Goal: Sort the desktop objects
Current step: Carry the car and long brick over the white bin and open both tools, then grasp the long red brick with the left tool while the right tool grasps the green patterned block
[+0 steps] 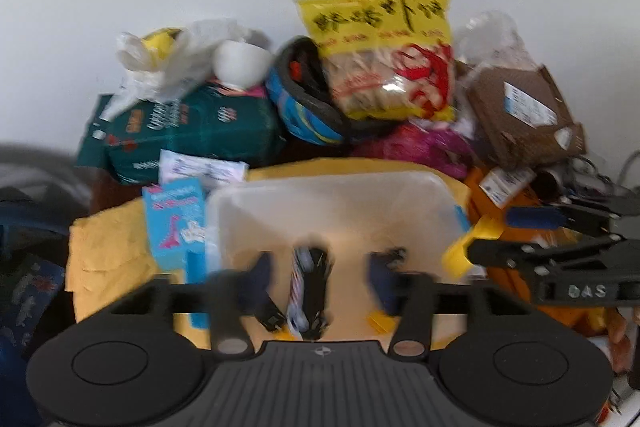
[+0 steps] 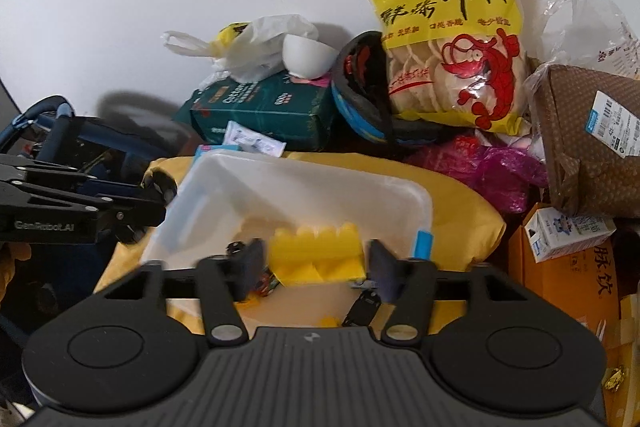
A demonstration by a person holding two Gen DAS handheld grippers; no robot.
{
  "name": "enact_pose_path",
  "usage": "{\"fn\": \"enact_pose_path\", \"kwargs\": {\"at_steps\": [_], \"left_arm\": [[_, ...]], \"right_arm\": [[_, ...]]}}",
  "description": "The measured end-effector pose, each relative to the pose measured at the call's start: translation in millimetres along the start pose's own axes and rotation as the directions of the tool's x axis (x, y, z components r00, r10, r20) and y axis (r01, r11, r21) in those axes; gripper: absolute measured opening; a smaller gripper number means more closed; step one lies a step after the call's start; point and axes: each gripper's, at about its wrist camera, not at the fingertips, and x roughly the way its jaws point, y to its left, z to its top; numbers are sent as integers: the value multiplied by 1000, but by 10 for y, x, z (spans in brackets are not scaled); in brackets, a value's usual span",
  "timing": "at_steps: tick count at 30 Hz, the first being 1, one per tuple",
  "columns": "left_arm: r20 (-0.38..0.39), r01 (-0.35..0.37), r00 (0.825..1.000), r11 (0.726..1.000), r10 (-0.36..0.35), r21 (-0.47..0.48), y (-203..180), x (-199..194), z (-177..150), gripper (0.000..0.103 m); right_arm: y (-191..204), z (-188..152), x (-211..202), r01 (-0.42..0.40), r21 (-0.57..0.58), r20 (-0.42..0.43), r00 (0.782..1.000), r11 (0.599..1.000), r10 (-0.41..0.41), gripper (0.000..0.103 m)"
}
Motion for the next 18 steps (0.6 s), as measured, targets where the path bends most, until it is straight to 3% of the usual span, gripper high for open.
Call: {"fn": "enact_pose_path", "kwargs": {"at_steps": [2, 7, 12, 18], "left_arm": [[30, -34, 999, 999, 33, 7, 15, 2, -66, 68], [77, 8, 997, 999, -12, 51, 94, -93, -433, 68], [98, 5, 995, 983, -23, 182, 43, -188, -1422, 68], [11, 69, 997, 986, -71, 154, 5, -92, -2577, 68]], "right_arm": [[-30, -31, 33, 15, -1, 12, 1000, 1000, -15, 72], [-109, -294, 1, -24, 16, 31, 999, 1000, 23, 72], [-129, -935, -157, -53, -3, 43, 998, 999, 53, 72], [42, -2071, -185, -52, -41, -25, 998, 998, 51, 71]]}}
